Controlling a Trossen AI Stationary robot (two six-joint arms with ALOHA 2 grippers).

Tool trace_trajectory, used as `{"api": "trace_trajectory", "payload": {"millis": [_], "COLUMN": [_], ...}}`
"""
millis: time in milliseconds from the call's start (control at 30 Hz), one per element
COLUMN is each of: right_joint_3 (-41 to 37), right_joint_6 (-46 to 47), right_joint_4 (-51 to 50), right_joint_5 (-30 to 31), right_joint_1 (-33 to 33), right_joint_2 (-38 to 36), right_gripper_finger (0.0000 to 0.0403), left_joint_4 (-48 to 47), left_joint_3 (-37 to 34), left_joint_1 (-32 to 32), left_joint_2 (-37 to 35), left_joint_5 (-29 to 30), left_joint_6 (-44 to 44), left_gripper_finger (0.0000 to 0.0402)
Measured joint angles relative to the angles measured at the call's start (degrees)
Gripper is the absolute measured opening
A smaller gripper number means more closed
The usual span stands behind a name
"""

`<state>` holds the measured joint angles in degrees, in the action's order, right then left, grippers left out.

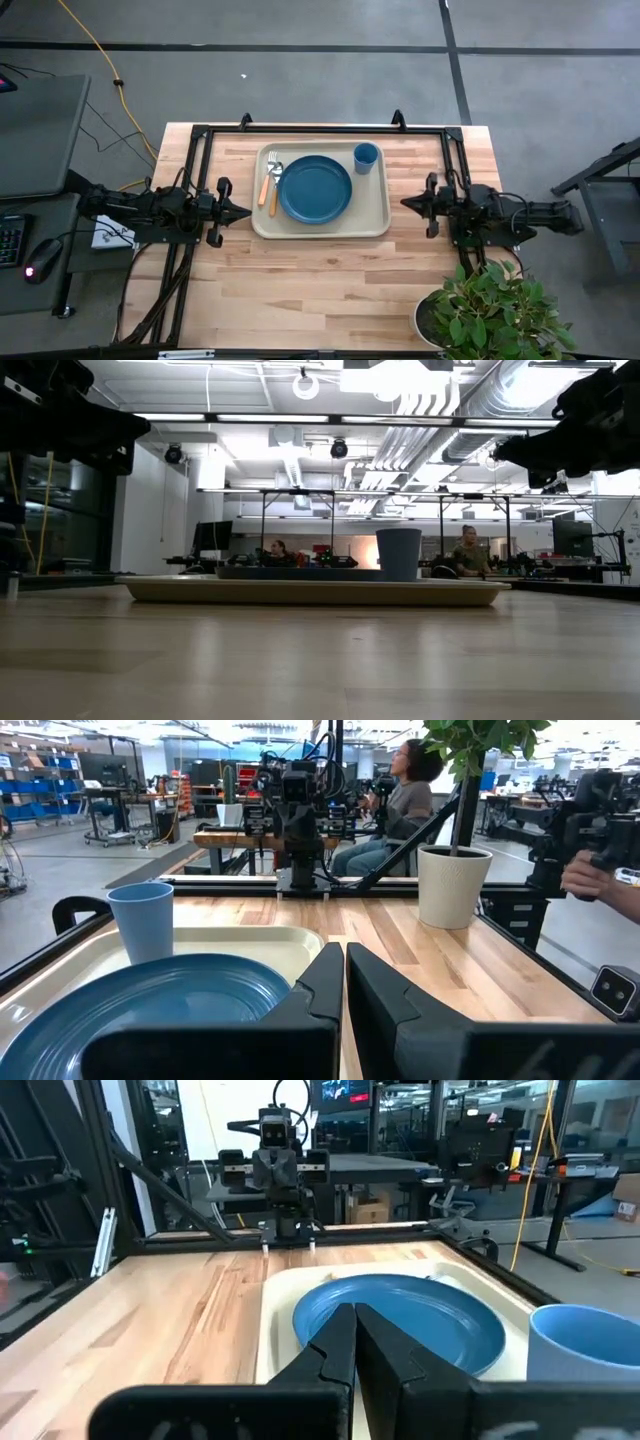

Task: Pick and place plate/cup/fork/spoon on tray
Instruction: Return to Home Position

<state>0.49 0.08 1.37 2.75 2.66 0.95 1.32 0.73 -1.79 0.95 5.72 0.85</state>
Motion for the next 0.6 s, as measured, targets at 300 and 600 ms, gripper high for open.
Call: {"api": "trace_trajectory", "payload": {"millis": [300, 600], "right_joint_3": [0.0, 0.0], "right_joint_6": [4.0, 5.5], "right_joint_4": [0.0, 0.0], "right_joint_5": [-0.3, -0.2], "right_joint_1": [0.0, 0.0], "right_joint_2": [2.5, 2.6], "right_gripper_finger": [0.0, 0.0], "left_joint_4": [0.0, 0.0], "left_joint_3": [0.0, 0.0], "left_joint_1": [0.0, 0.0], "left_joint_2": [0.0, 0.0], "left_joint_5": [0.0, 0.0], "left_joint_6": [0.0, 0.0], "left_gripper_finger": [0.0001, 0.0001]}}
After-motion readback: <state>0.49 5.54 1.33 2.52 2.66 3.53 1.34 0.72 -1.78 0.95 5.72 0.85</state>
